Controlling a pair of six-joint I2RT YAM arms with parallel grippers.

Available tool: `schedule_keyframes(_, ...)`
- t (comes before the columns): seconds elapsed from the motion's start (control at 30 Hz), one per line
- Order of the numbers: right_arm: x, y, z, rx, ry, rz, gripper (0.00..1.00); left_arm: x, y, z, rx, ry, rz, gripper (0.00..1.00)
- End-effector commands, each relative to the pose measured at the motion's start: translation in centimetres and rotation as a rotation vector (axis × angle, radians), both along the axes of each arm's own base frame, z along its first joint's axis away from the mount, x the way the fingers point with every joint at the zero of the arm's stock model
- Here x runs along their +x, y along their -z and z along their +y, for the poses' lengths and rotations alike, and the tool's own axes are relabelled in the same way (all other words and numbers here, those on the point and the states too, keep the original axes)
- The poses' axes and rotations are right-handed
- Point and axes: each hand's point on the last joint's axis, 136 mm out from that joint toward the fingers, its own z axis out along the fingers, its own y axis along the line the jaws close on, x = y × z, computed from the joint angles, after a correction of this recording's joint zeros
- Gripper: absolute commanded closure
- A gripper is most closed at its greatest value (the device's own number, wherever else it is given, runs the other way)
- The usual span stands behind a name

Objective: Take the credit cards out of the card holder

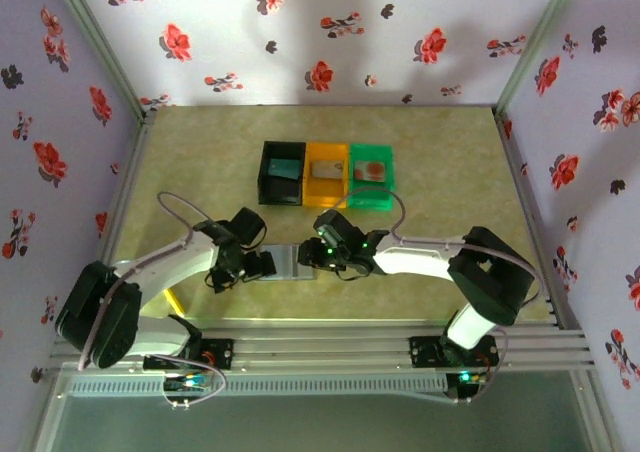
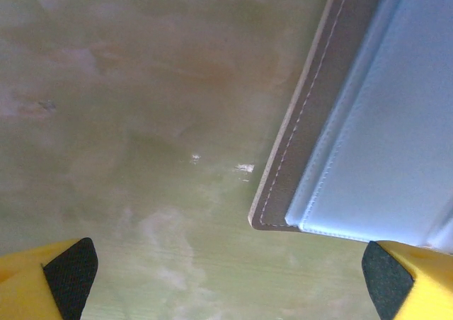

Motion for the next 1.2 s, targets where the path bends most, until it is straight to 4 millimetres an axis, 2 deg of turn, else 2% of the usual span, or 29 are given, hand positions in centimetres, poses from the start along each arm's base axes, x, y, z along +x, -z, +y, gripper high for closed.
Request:
schedule_keyframes(0.0,0.5,0.8,-0.5,-0.027,0.060,-0.012,0.58,0.0,0.3,0.2,0.049,-0.016,0.019,0.00)
schedule_keyframes(0.43,0.1,2.9,-0.2,-0.061,0.046,0.021,0.59,-0.8,2.3,0.4,0.073,-0.016,0.062,0.00)
schedule_keyframes(0.7,0.1,2.9,-0.1,-0.071,0.040,0.016,0.61,-1.2,3.2,0.2,0.066,-0.013,0.077,0.00)
schedule_keyframes(0.87,0.2,1.6,-0.2,-0.057,0.053,-0.017,0.61,-1.4,3.4,0.3,0.066,-0.006,0.079,0.00)
schedule_keyframes(1.17,-0.6,3.1,-0.7,-0.111,0.053,0.005,0.60,-1.7,3.7,0.6,0.071,-0.011,0.084,0.00)
